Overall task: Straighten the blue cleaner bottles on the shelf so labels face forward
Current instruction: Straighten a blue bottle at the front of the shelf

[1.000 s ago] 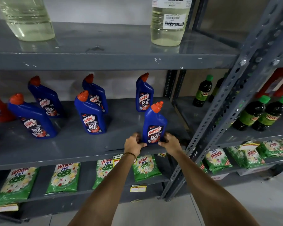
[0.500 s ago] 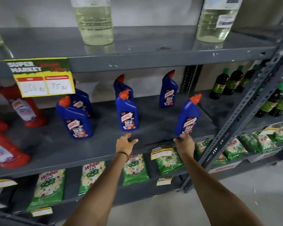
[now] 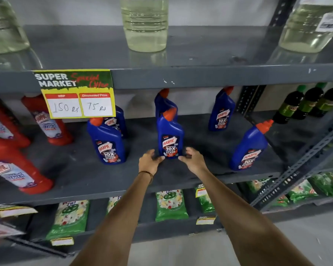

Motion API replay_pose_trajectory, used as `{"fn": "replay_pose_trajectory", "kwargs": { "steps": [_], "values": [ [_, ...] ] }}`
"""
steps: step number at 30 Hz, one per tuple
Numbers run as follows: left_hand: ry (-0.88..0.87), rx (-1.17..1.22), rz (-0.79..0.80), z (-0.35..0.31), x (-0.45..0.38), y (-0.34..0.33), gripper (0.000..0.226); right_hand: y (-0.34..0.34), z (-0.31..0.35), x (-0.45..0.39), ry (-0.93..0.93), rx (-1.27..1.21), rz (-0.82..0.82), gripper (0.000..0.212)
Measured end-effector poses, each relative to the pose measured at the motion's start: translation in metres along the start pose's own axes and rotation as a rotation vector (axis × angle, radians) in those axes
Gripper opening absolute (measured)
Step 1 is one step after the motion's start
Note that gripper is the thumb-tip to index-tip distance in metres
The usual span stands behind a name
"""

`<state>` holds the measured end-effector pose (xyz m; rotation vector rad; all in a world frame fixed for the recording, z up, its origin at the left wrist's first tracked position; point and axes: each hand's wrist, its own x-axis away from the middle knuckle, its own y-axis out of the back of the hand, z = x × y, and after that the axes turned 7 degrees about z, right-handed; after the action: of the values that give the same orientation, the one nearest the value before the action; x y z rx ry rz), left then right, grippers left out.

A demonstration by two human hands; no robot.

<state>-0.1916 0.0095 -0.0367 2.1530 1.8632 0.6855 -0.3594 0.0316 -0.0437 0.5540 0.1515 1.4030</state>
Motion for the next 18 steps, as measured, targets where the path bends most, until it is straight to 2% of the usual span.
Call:
{"fn": "replay_pose_trajectory", "kwargs": {
  "steps": [7,18],
  "values": [
    [-0.048,-0.015,0.083,-0.006,-0.016,-0.006,0.031,-0.001,0.006,-0.024,0.064,-0.049,0.107,0.044],
    [-0.067,0.054,0.093,0.001,0.003,-0.003,0.037,0.005,-0.002,-0.004,0.088,-0.049,0.139,0.038]
  ]
}}
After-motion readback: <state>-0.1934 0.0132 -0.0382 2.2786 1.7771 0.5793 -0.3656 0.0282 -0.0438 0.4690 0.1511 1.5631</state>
